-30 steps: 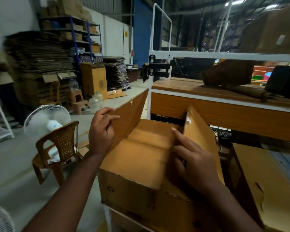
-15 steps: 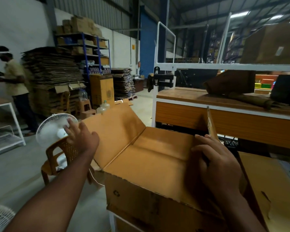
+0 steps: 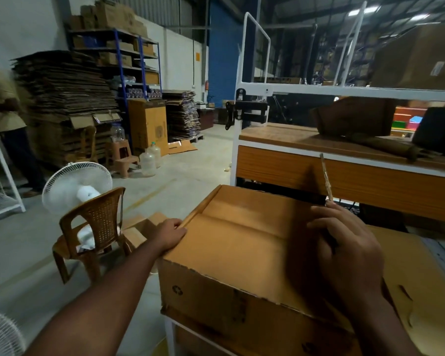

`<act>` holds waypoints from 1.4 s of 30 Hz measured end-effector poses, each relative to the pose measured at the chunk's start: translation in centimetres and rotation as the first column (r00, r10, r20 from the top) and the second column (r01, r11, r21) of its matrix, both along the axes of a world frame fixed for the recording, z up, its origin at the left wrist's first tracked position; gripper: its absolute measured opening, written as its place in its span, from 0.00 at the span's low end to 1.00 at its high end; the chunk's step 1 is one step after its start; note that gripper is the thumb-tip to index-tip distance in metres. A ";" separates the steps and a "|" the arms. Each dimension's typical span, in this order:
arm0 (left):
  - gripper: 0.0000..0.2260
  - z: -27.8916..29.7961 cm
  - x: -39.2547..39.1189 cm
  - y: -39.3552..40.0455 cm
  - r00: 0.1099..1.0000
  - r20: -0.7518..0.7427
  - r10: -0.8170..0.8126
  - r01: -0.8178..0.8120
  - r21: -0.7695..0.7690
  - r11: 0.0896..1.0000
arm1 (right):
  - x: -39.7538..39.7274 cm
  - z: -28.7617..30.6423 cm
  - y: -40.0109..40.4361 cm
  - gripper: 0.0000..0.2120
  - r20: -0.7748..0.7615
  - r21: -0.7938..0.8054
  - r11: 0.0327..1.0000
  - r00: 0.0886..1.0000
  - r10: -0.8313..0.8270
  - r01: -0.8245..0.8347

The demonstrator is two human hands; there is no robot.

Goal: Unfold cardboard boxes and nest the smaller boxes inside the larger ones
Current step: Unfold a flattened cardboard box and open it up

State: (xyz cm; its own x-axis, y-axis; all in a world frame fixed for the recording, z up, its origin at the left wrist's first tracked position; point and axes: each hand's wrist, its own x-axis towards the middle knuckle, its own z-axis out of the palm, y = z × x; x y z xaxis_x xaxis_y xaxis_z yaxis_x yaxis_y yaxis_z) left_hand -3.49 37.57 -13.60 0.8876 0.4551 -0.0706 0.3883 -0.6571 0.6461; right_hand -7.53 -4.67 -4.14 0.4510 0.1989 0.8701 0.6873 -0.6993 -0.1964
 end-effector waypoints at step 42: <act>0.14 19.5 -8.5 -20.4 0.728 0.338 -0.597 0.412 0.480 0.774 | -3.0 3.8 -4.4 0.18 -0.391 0.887 0.458 0.626 0.675 0.060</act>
